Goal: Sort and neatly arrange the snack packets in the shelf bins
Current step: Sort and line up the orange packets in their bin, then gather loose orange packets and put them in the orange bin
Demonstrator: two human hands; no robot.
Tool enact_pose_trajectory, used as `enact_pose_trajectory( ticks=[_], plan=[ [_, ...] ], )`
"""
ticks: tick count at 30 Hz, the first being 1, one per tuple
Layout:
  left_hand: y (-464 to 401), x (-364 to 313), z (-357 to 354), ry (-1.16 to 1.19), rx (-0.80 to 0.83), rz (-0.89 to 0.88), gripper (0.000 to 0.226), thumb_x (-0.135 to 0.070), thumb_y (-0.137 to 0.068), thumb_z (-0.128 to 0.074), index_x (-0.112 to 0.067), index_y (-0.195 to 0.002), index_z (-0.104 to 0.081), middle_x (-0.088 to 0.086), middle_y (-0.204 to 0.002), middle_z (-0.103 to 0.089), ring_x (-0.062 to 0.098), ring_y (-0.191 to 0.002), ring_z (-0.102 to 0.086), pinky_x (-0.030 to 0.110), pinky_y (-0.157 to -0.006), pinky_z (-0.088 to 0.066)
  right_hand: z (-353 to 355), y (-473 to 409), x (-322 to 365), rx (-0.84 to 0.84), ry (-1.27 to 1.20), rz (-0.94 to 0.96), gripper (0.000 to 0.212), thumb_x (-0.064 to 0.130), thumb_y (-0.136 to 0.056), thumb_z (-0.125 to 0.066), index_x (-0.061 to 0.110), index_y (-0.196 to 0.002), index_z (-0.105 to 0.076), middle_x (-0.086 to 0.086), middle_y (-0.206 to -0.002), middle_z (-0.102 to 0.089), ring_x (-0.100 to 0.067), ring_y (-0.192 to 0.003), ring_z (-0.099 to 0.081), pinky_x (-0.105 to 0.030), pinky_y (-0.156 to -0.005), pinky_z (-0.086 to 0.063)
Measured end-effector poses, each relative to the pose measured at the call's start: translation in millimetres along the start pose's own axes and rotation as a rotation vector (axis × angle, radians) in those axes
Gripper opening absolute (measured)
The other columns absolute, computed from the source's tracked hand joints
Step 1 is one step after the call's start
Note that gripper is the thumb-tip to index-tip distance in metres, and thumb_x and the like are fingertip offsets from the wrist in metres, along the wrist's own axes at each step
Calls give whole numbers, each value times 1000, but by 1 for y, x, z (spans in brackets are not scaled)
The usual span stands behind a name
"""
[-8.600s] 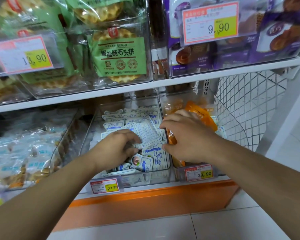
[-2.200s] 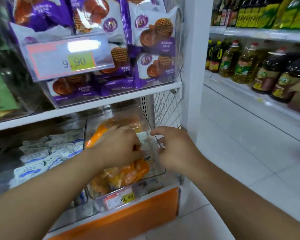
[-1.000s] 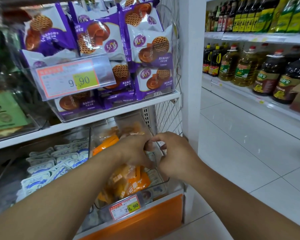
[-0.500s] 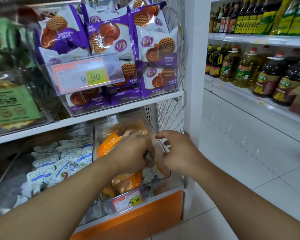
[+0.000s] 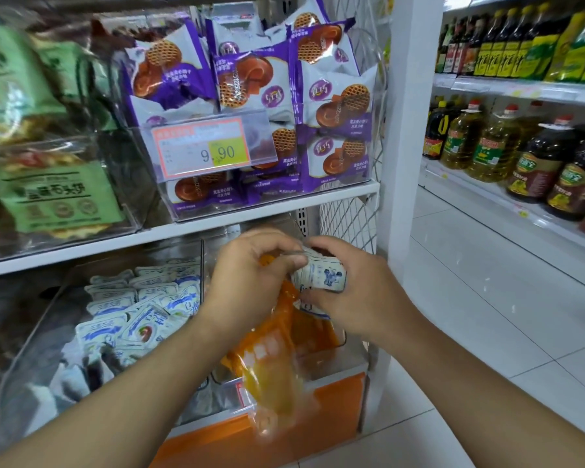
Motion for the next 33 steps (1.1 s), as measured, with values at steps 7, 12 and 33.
enact_pose_trajectory(
  ticks=[7, 12, 33],
  plan=[
    [32, -8, 37, 37, -13, -86, 16, -2, -82, -80, -17, -86, -80, -6, -106, -71, 14, -108, -66, 18, -92, -50, -16, 13, 28, -54, 5, 126, 61, 15, -87, -82, 40, -139, -64, 24, -128, -68, 9, -116, -61, -7, -91, -50],
    [59, 0, 85, -29, 100, -34, 31, -19, -85, -81, -35, -108, -71, -20, -138, -59, -1, -133, -51, 23, -110, -41, -46, 18, 55, 5, -55, 196, 60, 12, -87, -83, 39, -137, -67, 24, -123, -70, 10, -112, -64, -6, -88, -48],
    [144, 124, 219, -793, 214, 232, 95, -79, -83, -53, -33, -159, -21, -8, -167, -16, 14, -155, -6, 44, -127, 2, -185, -22, 115, 541, 444, 133, 83, 24, -94, -66, 27, -164, -23, 7, -170, -19, -16, -159, -6, -39, -129, -16]
  ],
)
Point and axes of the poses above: each hand's wrist, its own y-axis away from the middle knuckle, its own z-axis out of the back of the hand, x = y × z, the point moved 1 cm from there along -y, towards the middle knuckle
